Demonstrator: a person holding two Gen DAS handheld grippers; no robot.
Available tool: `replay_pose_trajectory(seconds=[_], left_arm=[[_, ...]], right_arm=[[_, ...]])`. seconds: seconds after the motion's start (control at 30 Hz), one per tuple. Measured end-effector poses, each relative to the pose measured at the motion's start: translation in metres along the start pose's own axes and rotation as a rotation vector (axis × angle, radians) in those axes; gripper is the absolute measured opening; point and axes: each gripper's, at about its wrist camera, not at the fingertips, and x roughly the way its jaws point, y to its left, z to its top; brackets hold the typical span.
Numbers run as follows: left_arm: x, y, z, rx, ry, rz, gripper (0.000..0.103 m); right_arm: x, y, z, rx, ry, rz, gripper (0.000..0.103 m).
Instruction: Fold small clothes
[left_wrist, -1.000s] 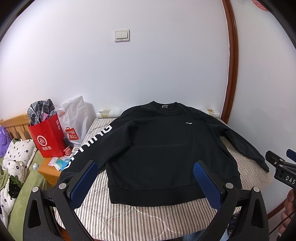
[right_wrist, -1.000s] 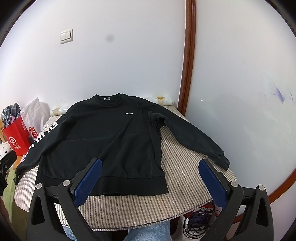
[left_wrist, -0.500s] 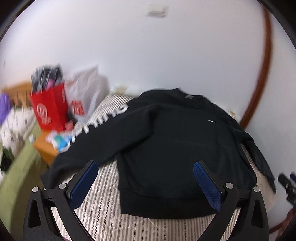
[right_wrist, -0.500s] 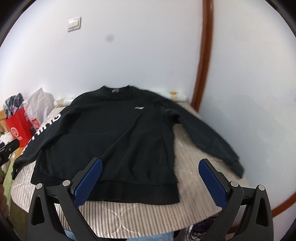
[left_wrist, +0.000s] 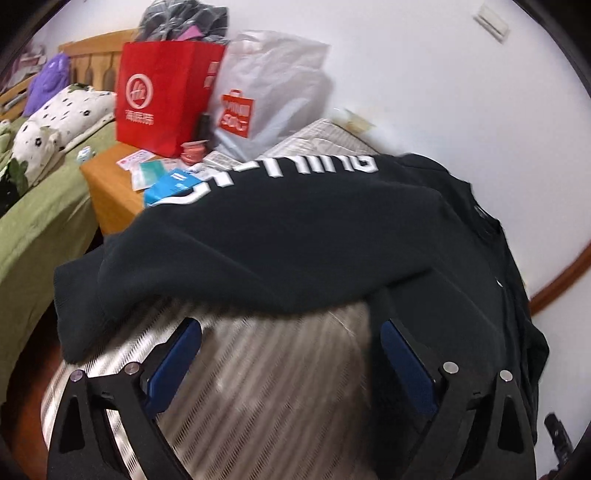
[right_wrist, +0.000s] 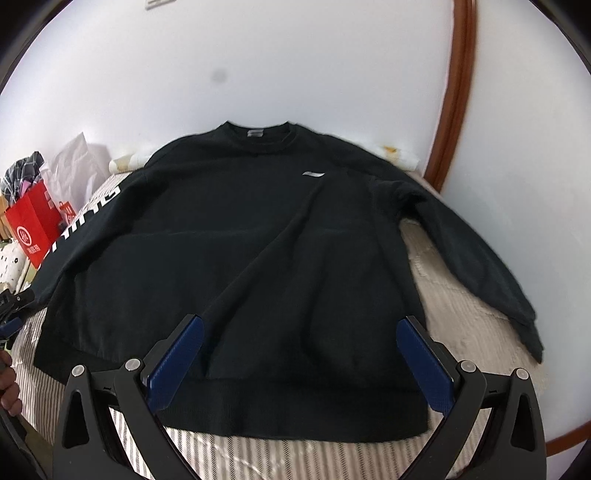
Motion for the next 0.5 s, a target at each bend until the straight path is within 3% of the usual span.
replay_pose_trajectory(seconds=[0.07,0.13,0.2,0.33,0.4,0.5], left_arm=[[0.005,0.008,0.007,-0.041,-0.037,0.019,0.087],[0.014,0.015,0.014,-0.076,-0.023,0.027,0.084],[0.023,0.017,0.021,-0.097,-0.013,0.063,0.07],[0.034,0.012,0.034,-0.082,0.0,0.167,0.019],[0.034,0.005,0.041,-0.082,0.009,0.199,0.01],[0.022,-0.016,0.054,-0.027,-0.037,0.213,0.007]], right_arm=[[0.009,0.005,0.001,-0.015,0.018,0.0,0.102],[0.017,0.009,0.002,-0.037,0.034,-0.019,0.102],[0.024,0.009,0.003,-0.049,0.046,-0.036,0.102],[0.032,0.001,0.005,-0.041,0.064,-0.037,0.102],[0.036,-0.007,0.006,-0.034,0.068,-0.044,0.102],[0.04,-0.02,0.01,-0.04,0.06,-0.047,0.102]])
